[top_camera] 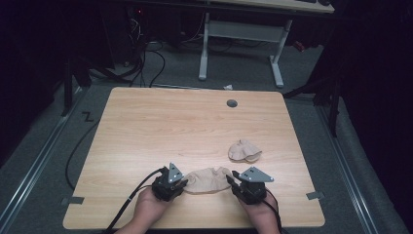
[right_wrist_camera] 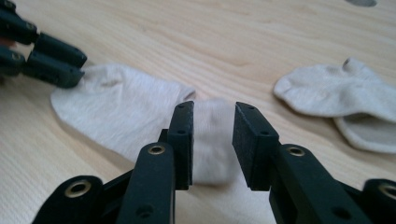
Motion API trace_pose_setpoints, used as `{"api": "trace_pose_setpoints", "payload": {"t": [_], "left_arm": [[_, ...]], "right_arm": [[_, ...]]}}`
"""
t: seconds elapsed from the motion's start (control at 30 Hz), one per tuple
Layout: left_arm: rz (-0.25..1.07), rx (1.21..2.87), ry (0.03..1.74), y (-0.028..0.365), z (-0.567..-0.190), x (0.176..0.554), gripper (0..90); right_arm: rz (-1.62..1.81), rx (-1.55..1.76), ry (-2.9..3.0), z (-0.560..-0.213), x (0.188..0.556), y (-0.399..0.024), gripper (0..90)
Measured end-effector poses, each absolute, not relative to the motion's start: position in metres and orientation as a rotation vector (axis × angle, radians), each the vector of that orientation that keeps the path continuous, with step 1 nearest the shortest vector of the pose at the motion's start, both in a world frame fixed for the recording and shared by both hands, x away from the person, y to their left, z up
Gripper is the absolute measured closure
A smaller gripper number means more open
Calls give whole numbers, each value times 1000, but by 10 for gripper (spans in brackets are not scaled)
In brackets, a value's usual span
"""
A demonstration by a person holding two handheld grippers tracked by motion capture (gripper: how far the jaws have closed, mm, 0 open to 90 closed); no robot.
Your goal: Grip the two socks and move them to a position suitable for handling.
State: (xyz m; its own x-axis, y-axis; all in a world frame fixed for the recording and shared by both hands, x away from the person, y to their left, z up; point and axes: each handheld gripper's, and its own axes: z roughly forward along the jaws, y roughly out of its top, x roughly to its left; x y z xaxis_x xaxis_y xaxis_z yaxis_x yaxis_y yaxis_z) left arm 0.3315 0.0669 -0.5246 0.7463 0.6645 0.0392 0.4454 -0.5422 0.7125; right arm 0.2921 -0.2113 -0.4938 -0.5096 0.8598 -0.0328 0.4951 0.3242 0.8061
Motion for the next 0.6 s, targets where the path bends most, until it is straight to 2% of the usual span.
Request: {"api": "trace_pose_setpoints", "payload": {"t": [0.1,0.17,0.37,0.6], "left_arm": [[397,2227,819,69,-522,330,733],[400,2200,801,69,-517,329,762],[402,2226,777,66,-519,333,822],[362,2252,784,72,-524,336,817]], "right_arm": [[1048,1173,2166,-494,299,-209,846],[1012,1174,2188,-498,307,-205,900],[941,1222,2243,-515,325,-200,900],[909,1246,2288,-524,324,-201,893]]}}
